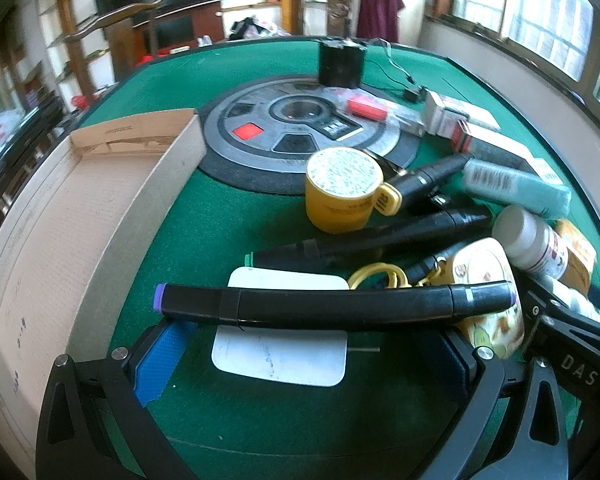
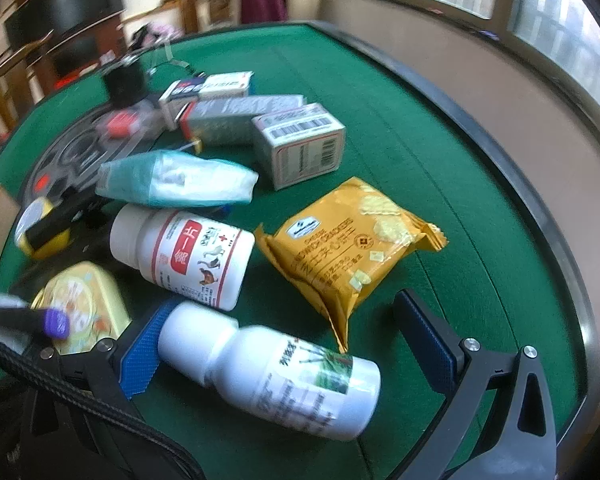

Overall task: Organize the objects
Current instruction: 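Grasp the white square charger with the left tool while the right tool reaches for the white bottle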

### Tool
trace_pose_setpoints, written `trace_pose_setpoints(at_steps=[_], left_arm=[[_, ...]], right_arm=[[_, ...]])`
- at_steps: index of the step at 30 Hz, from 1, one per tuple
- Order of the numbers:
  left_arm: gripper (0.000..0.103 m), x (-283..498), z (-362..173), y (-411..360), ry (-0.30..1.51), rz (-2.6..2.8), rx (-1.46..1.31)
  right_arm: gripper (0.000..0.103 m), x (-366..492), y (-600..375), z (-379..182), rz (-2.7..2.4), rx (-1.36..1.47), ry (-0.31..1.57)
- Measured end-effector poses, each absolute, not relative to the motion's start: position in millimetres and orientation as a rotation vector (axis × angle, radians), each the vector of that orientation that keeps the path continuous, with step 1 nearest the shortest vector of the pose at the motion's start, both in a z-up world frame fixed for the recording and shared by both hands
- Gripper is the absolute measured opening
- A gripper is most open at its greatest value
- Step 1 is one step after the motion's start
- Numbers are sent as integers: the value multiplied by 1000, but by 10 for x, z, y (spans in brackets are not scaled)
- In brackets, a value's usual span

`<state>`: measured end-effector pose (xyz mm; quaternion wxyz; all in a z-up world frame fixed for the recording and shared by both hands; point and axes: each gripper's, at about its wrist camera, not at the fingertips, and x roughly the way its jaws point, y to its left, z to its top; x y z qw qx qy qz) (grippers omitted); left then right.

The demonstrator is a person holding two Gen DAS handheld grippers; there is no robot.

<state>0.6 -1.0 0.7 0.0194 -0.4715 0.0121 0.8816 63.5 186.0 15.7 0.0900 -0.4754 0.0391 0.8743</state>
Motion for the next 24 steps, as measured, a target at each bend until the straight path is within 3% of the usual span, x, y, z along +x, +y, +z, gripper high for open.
trace_pose_setpoints(at_steps=[24], left_arm=[[99,45,20,-17,56,2720,-1456]], right_arm=[[103,642,1836,146,2598,-1436,96]])
